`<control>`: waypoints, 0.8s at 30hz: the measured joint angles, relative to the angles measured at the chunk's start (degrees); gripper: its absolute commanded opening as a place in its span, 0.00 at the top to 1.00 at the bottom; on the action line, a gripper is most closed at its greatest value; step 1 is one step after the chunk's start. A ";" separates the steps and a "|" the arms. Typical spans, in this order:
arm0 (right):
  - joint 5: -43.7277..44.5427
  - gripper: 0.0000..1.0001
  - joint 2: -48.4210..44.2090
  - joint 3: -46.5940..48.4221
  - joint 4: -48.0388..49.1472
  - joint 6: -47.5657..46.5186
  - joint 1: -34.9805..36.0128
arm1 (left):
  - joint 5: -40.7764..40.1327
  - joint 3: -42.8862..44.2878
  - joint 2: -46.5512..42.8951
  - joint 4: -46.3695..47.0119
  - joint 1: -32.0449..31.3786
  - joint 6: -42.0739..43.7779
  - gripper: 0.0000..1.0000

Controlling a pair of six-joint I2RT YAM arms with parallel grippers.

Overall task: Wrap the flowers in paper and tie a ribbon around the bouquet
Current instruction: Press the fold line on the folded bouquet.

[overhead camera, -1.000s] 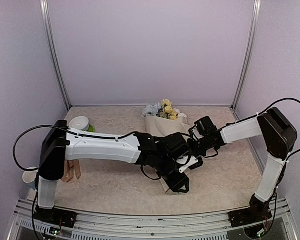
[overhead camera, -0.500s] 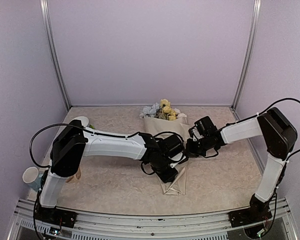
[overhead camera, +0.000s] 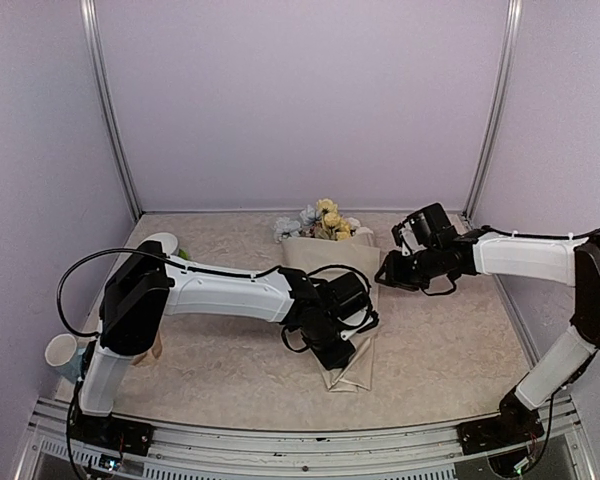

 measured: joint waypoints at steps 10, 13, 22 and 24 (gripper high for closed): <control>-20.11 0.94 -0.37 -11.52 14.43 3.98 1.36 | -0.85 -1.18 -0.61 0.98 -0.31 0.35 0.64; -23.02 0.96 1.92 -14.86 16.04 5.51 1.68 | -1.05 -1.84 -0.98 1.33 -0.42 0.52 0.64; -25.59 0.99 7.10 -17.29 18.23 6.10 1.77 | 0.28 -4.83 -3.23 3.37 -2.47 2.95 0.51; -25.49 0.99 7.32 -17.57 17.75 5.62 1.75 | 1.38 -4.70 -3.26 3.39 -4.26 3.69 0.56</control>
